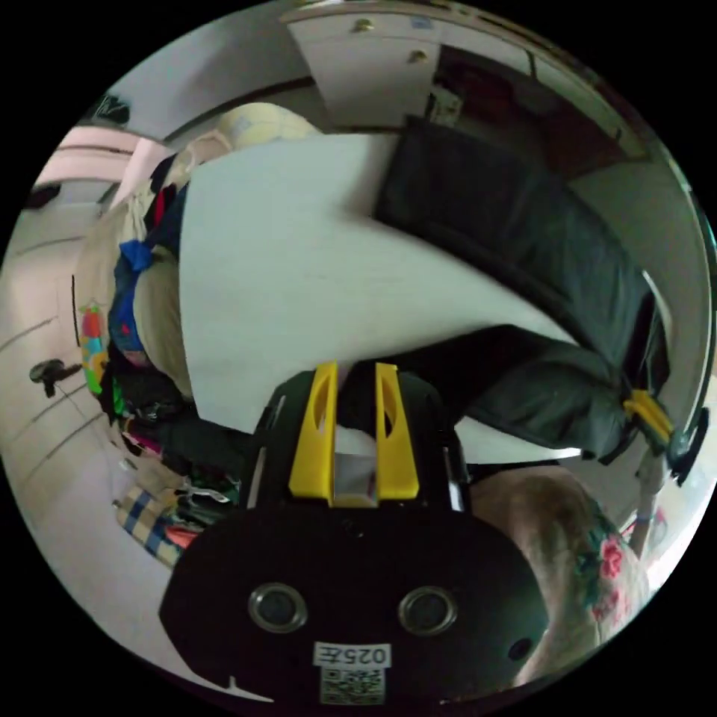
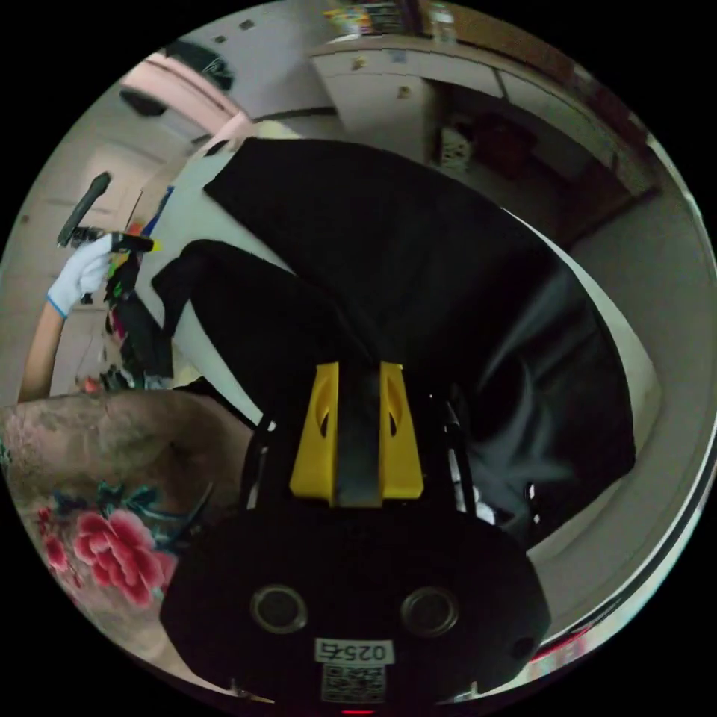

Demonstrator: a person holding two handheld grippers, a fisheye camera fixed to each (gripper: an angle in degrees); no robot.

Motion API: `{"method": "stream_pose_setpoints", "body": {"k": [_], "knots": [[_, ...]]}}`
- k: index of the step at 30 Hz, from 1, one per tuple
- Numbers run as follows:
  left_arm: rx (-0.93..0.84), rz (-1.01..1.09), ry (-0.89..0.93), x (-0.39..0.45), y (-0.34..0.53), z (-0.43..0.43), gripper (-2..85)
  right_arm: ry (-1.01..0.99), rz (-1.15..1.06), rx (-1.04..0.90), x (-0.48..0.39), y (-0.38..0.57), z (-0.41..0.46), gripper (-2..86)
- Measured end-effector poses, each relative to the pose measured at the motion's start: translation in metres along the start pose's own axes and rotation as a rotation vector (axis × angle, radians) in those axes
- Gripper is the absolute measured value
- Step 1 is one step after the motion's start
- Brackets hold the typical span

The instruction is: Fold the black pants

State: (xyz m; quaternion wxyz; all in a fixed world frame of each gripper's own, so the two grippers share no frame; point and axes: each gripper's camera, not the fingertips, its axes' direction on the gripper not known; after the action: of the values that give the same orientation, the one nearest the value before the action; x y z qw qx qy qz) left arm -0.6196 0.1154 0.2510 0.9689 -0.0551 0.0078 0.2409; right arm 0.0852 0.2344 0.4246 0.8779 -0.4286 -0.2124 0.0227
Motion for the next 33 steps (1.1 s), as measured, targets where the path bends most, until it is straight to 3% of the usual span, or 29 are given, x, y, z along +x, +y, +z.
{"method": "stream_pose_setpoints", "body": {"k": [4, 8, 11, 13, 15, 18, 22, 25, 30, 33], "knots": [[0.106, 0.128, 0.325, -0.054, 0.055, -0.003, 7.9, -0.073, -0.012, 0.077, -0.049, 0.024, -0.013, 8.8], [-0.061, 0.214, 0.497, -0.055, 0.108, 0.070, 9.0, -0.584, -0.027, 0.049, -0.104, 0.010, 0.020, 10.0], [-0.058, 0.156, 0.652, -0.056, 0.133, 0.118, 9.0, -0.770, 0.080, 0.039, -0.114, -0.012, 0.059, 9.9], [-0.004, 0.137, 0.631, -0.053, 0.147, 0.135, 8.9, -0.824, 0.146, -0.004, -0.113, -0.023, 0.086, 10.0], [0.092, 0.192, 0.474, -0.043, 0.166, 0.138, 8.1, -0.835, 0.205, -0.053, -0.114, -0.029, 0.111, 10.3], [0.155, 0.271, 0.346, -0.032, 0.188, 0.133, 7.4, -0.735, 0.246, -0.103, -0.119, -0.029, 0.123, 9.5], [0.183, 0.331, 0.329, -0.027, 0.203, 0.133, 7.7, -0.732, 0.264, -0.083, -0.124, -0.026, 0.119, 4.2], [0.241, 0.393, 0.241, -0.022, 0.212, 0.132, 8.6, -0.783, 0.260, -0.060, -0.128, -0.025, 0.093, 1.9], [0.439, 0.507, 0.192, -0.019, 0.237, 0.103, 11.2, -1.042, 0.248, 0.053, -0.132, -0.046, 0.008, 1.1], [0.610, 0.481, 0.159, -0.022, 0.244, 0.096, 11.8, -1.020, 0.205, 0.111, -0.136, -0.093, -0.013, 1.9]]}}
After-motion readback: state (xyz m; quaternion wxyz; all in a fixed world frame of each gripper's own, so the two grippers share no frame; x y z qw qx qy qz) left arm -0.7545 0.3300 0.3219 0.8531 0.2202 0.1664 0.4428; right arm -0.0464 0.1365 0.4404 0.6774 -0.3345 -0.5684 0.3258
